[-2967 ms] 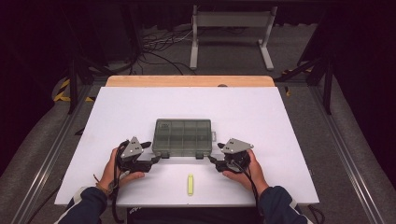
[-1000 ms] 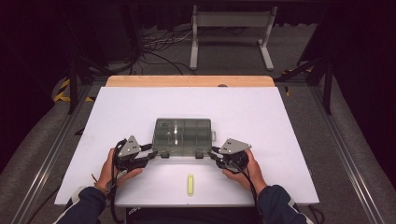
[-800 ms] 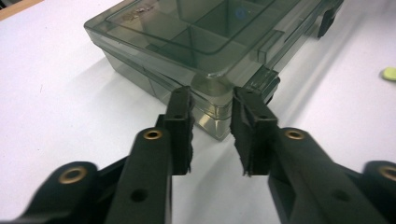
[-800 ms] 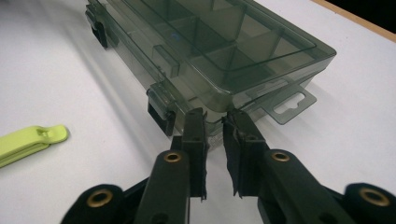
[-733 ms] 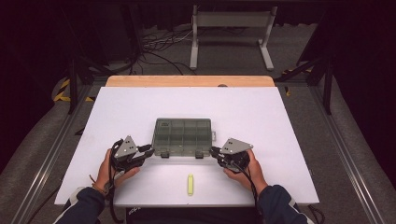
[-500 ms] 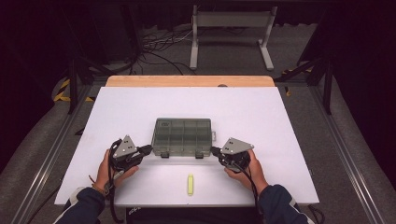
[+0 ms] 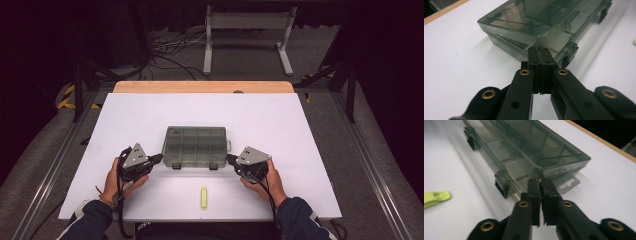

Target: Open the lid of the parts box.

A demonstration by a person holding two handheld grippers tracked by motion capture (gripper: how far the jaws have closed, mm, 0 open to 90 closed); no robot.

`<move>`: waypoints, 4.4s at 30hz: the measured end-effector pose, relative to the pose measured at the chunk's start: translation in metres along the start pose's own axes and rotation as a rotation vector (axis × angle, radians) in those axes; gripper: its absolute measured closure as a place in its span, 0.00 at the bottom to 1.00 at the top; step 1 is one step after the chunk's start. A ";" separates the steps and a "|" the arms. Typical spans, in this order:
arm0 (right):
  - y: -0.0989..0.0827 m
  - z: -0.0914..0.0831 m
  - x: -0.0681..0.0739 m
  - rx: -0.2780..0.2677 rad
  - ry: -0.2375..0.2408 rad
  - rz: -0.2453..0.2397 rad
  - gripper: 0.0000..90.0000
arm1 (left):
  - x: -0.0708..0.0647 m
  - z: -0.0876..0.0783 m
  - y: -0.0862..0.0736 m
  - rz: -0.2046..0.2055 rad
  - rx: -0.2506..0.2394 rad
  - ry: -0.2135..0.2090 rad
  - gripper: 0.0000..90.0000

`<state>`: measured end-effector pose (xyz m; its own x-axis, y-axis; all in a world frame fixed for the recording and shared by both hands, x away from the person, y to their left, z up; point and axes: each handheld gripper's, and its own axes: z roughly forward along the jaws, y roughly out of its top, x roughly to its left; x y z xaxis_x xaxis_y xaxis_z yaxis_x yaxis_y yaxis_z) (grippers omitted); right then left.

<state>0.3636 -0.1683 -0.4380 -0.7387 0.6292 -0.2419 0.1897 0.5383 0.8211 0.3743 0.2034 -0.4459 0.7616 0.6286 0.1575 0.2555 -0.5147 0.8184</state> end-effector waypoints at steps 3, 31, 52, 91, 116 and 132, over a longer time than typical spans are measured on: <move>0.003 0.002 0.000 -0.002 -0.022 -0.015 0.89 | 0.000 0.000 0.001 0.020 -0.009 0.026 0.90; 0.032 -0.003 -0.009 -0.111 -0.128 -0.082 0.79 | 0.006 0.003 0.036 0.150 -0.104 0.146 0.73; 0.057 0.007 -0.039 -0.200 -0.151 0.046 0.84 | 0.033 0.020 0.060 0.072 -0.174 0.176 0.79; 0.032 0.061 -0.057 -0.163 -0.230 0.243 0.92 | 0.058 0.060 0.051 -0.066 -0.154 0.163 0.82; 0.038 0.075 -0.066 -0.067 -0.221 0.235 0.88 | 0.067 0.075 0.048 -0.082 -0.107 0.163 0.84; 0.033 0.090 -0.069 -0.031 -0.226 0.275 0.88 | 0.070 0.087 0.044 -0.090 -0.070 0.173 0.84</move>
<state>0.4786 -0.1435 -0.4412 -0.5000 0.8583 -0.1154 0.3389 0.3165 0.8860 0.4908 0.1741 -0.4475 0.6222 0.7643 0.1695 0.2717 -0.4139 0.8688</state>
